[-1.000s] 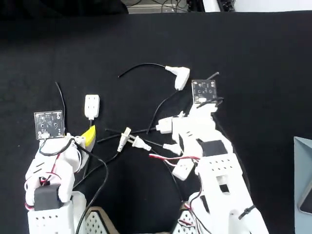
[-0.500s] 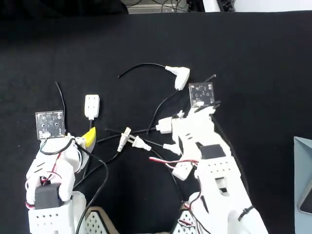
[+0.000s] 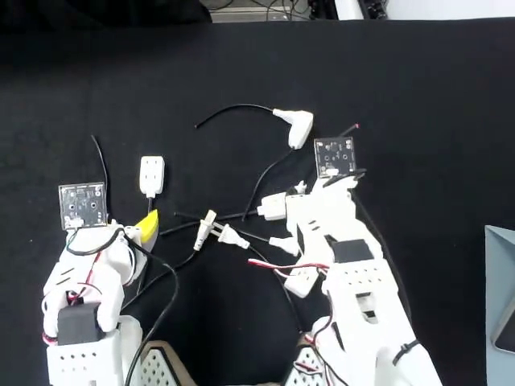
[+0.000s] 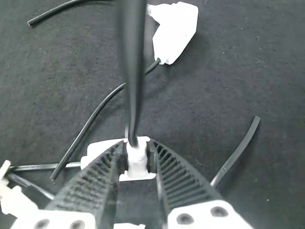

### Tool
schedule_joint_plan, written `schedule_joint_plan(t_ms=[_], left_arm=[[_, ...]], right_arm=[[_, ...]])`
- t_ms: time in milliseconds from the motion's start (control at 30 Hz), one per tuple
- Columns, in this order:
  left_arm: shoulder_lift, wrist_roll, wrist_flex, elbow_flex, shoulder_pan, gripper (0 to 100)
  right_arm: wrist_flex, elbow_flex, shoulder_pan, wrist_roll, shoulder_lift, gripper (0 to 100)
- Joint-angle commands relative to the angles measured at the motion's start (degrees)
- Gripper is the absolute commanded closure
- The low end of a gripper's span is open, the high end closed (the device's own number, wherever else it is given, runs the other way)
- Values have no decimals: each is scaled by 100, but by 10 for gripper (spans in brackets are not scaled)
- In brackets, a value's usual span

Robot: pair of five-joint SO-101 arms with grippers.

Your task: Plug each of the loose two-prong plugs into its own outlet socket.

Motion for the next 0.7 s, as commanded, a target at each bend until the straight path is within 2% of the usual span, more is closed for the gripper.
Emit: schedule_joint_plan(t_ms=[0,667], left_arm=[[-26,9,-105,-40,-40,704],[-26,9,-105,-31,-66,704]], right_arm=[[-123,-22,53,62,40,987],[-70,-224,-53,62,48,987]])
